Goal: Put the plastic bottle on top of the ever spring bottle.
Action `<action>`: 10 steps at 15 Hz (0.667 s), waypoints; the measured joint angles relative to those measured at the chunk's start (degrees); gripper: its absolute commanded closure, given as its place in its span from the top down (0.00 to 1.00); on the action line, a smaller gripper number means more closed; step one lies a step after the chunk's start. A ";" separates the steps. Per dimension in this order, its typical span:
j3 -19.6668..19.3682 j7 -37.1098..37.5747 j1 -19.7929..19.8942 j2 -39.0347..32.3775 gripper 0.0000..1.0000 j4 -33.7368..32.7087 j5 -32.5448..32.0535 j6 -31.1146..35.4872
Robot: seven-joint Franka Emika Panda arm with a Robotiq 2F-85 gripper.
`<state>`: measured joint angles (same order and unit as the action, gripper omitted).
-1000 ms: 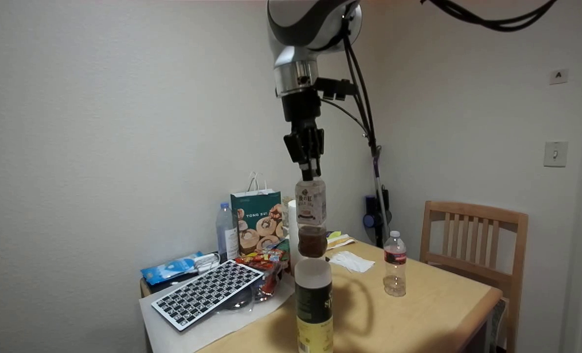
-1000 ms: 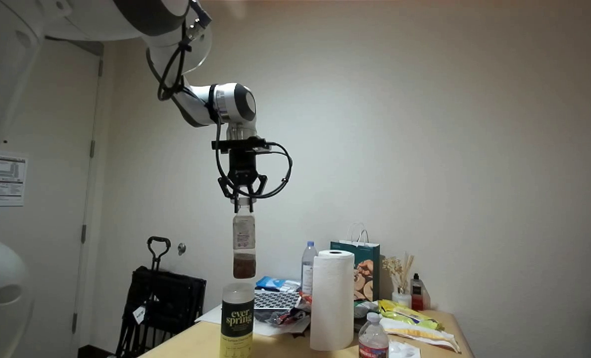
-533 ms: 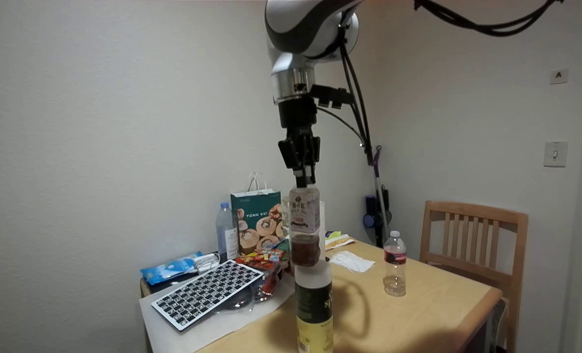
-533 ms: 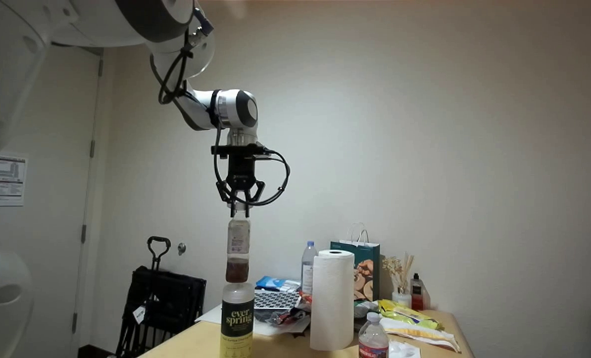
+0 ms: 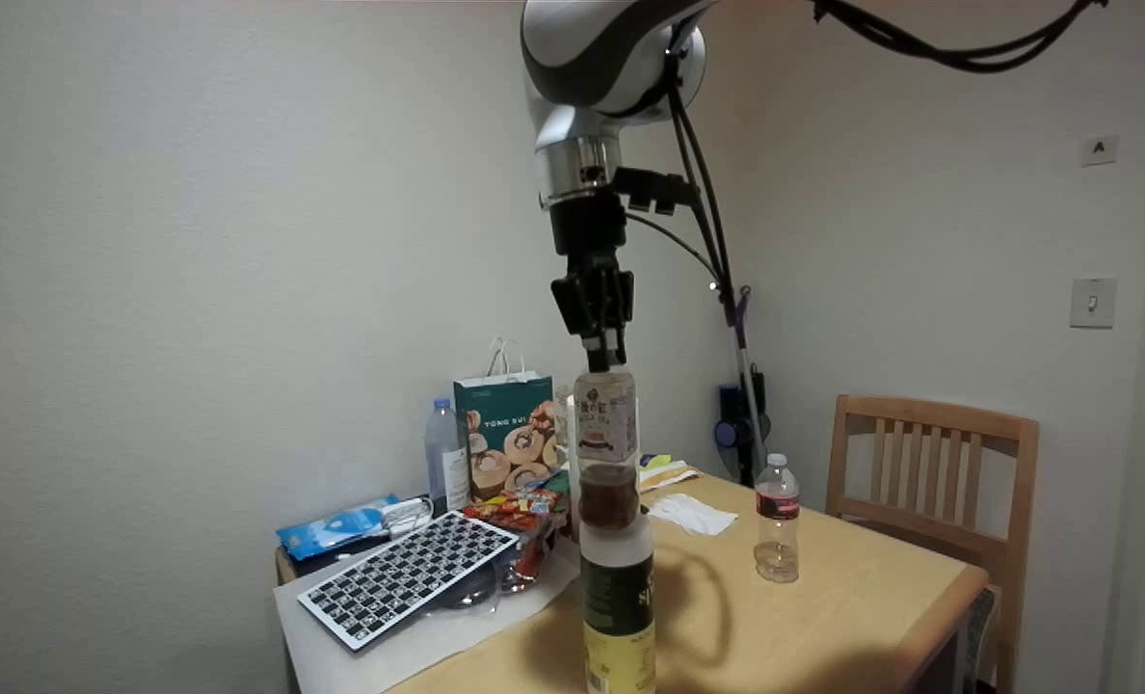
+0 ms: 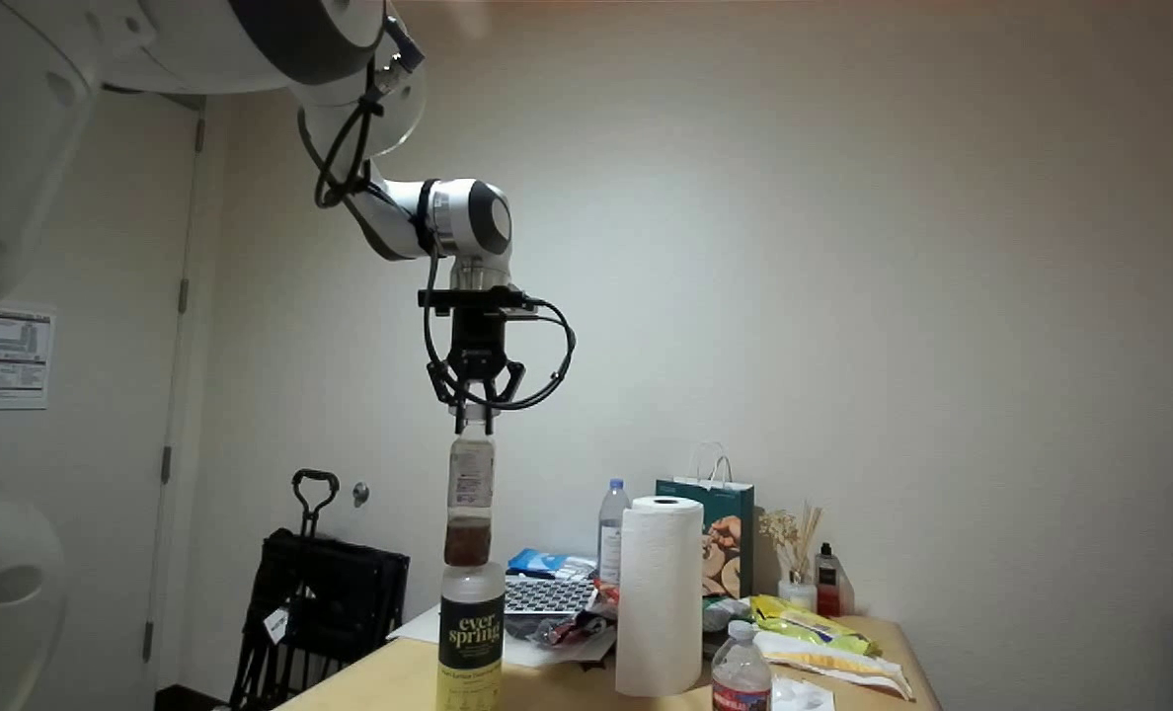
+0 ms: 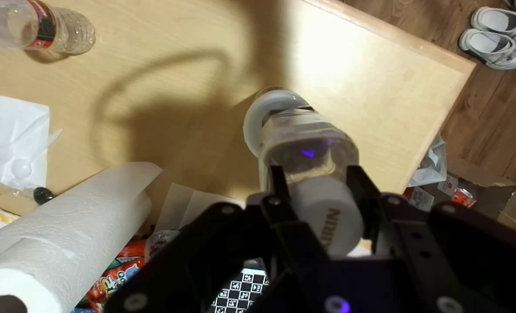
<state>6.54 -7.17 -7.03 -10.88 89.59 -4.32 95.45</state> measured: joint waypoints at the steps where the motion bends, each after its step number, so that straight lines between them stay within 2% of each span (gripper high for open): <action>1: -0.03 0.00 0.00 0.00 0.13 0.05 0.00 -0.08; 10: -0.92 -0.02 0.72 0.07 0.13 1.79 0.15 2.96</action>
<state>5.62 -7.19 -6.31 -10.81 91.38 -4.16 98.41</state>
